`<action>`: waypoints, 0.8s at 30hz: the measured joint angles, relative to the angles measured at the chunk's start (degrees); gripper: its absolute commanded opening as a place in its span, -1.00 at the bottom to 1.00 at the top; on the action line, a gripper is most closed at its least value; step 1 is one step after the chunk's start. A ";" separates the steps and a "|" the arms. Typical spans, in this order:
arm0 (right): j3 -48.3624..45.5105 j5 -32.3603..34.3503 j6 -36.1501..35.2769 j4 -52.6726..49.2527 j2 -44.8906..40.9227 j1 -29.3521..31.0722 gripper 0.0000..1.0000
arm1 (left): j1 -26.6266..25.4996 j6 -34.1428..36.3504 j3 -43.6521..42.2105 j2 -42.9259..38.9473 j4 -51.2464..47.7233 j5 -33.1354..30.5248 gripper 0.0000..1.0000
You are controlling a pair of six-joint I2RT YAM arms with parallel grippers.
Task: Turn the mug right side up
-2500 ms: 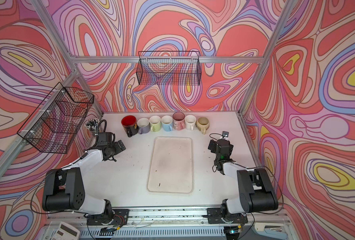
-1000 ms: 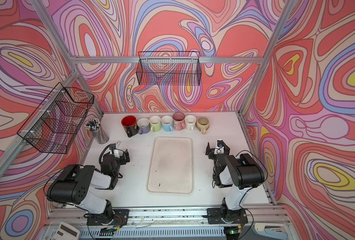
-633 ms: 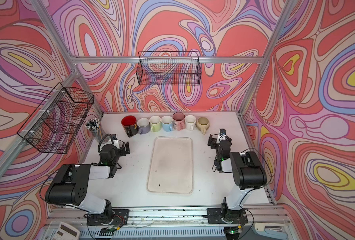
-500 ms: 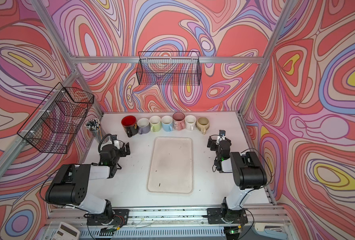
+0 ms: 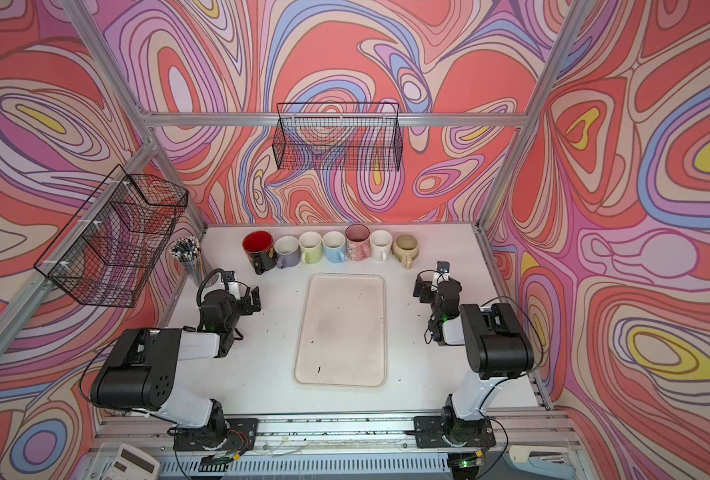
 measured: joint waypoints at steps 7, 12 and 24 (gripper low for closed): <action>0.00 -0.09 0.00 -0.15 0.00 0.00 0.97 | 0.00 0.04 0.00 0.00 0.00 0.61 1.00; 0.00 -0.09 0.02 -0.15 0.00 0.00 0.97 | 0.00 0.02 0.00 0.00 0.00 0.87 1.00; 0.00 -0.11 0.02 -0.15 0.00 0.00 0.97 | 0.00 0.04 0.00 0.00 0.00 1.05 1.00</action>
